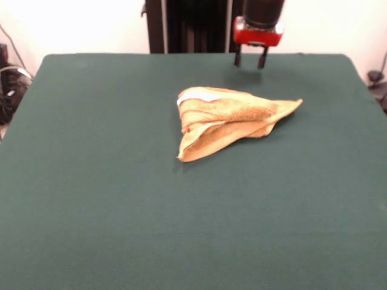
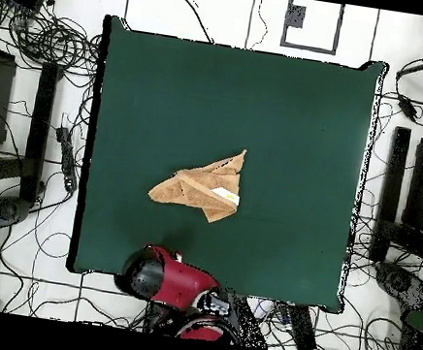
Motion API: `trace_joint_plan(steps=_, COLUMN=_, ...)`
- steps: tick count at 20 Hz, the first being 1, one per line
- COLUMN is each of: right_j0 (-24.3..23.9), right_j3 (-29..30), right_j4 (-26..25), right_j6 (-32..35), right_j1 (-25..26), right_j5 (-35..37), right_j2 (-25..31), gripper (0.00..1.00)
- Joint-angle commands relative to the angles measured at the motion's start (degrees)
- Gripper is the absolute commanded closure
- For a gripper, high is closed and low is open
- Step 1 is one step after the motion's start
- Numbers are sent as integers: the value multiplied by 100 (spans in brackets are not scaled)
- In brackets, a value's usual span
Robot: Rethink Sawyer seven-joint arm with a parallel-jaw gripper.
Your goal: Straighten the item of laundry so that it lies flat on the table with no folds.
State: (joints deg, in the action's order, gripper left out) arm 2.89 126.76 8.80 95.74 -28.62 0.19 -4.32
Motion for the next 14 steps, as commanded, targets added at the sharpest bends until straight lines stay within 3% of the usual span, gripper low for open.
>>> trace_joint_plan(steps=1, right_j0=746, right_j3=-1287, right_j4=666, right_j6=1304, right_j1=-692, right_j5=2117, right_j2=-271, gripper=0)
trace_joint_plan(steps=7, right_j0=734, right_j3=-1749, right_j4=452, right_j6=1210, right_j1=-775, right_j5=2752, right_j2=-359, gripper=0)
trace_joint_plan(steps=14, right_j0=799, right_j3=-2278, right_j4=-5, right_j6=1033, right_j1=-209, right_j5=2841, right_j2=-746, gripper=0)
